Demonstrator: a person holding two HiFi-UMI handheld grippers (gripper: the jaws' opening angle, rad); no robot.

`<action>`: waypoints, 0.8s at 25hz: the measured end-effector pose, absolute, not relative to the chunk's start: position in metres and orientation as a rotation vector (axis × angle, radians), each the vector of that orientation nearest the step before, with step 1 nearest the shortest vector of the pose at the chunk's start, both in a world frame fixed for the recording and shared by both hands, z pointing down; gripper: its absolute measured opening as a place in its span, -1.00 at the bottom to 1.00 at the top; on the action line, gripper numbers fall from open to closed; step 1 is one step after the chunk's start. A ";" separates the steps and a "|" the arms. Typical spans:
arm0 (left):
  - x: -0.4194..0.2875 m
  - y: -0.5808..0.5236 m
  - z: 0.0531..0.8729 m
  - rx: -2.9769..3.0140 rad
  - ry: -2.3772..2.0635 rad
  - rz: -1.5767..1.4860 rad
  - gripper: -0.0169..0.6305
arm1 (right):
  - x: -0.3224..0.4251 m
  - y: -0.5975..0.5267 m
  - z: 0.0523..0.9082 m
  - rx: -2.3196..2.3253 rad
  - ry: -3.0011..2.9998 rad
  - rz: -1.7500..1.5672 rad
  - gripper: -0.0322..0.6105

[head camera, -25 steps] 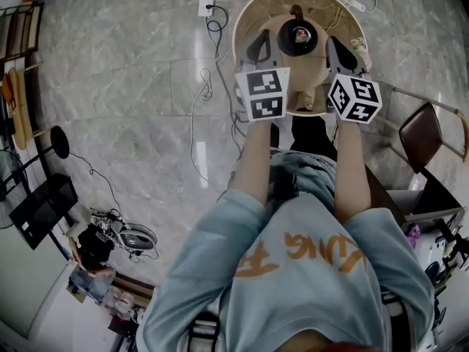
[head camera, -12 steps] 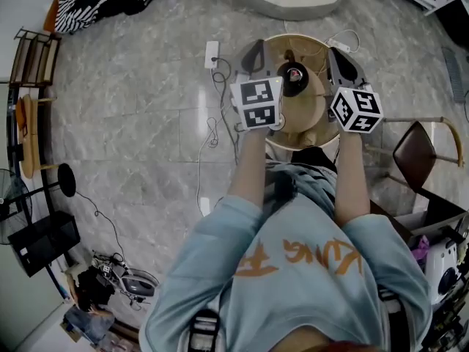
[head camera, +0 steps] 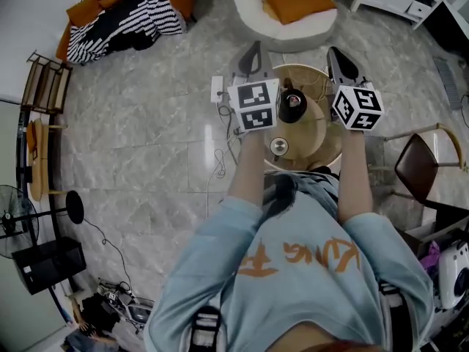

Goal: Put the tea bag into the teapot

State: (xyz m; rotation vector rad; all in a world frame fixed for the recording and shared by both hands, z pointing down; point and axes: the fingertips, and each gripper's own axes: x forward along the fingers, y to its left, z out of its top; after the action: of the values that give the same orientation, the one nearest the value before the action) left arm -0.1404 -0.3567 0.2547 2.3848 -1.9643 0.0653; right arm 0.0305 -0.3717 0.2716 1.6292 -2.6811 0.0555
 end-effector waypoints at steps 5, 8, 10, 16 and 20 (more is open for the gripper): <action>-0.141 -0.359 0.244 2.411 -1.968 0.059 -0.87 | 0.021 -0.369 0.259 1.589 -2.718 0.005 -0.86; -0.143 -0.359 0.242 2.417 -1.963 0.063 -0.87 | 0.019 -0.369 0.258 1.588 -2.715 0.007 -0.86; -0.143 -0.360 0.243 2.419 -1.958 0.069 -0.87 | 0.019 -0.369 0.259 1.592 -2.710 0.012 -0.86; -0.143 -0.363 0.250 2.417 -1.951 0.083 -0.87 | 0.019 -0.372 0.267 1.597 -2.700 0.027 -0.86; -0.144 -0.365 0.253 2.419 -1.942 0.094 -0.87 | 0.016 -0.374 0.268 1.596 -2.707 0.034 -0.86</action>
State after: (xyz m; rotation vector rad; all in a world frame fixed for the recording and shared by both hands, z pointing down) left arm -0.1439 -0.3654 0.2532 2.4193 -1.9421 0.0944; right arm 0.0163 -0.3739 0.2682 1.5961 -2.7073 0.0340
